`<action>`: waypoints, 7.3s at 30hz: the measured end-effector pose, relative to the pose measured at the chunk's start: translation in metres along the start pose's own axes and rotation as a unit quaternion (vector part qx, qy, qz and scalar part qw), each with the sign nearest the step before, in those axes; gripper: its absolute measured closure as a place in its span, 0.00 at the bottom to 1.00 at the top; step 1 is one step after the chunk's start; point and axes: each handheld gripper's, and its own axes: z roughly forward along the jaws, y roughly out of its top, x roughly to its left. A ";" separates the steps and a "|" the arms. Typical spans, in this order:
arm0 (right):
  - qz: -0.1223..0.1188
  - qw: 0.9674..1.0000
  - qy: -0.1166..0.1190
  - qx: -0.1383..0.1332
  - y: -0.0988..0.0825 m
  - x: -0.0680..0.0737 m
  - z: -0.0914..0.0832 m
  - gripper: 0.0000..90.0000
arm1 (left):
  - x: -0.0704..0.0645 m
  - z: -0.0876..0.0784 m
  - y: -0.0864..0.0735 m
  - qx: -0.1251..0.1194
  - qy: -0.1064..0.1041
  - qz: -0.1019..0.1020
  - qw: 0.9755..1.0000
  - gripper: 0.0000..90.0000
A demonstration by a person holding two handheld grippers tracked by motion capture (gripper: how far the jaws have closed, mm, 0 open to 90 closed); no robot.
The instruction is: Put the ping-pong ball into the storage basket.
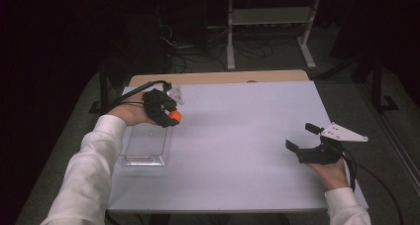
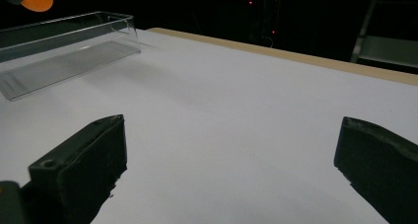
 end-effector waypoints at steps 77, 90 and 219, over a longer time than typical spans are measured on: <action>0.002 1.000 -0.003 0.004 0.000 0.000 0.001 0.00 | -0.009 -0.035 -0.044 0.079 -0.032 -0.002 0.996 0.56; -0.001 1.000 -0.003 0.005 0.000 0.000 0.001 0.00 | -0.012 -0.025 -0.044 0.091 -0.037 0.006 0.995 0.56; -0.002 1.000 -0.001 0.011 -0.001 0.001 -0.003 0.00 | -0.017 0.008 -0.063 0.051 -0.033 -0.066 0.996 0.13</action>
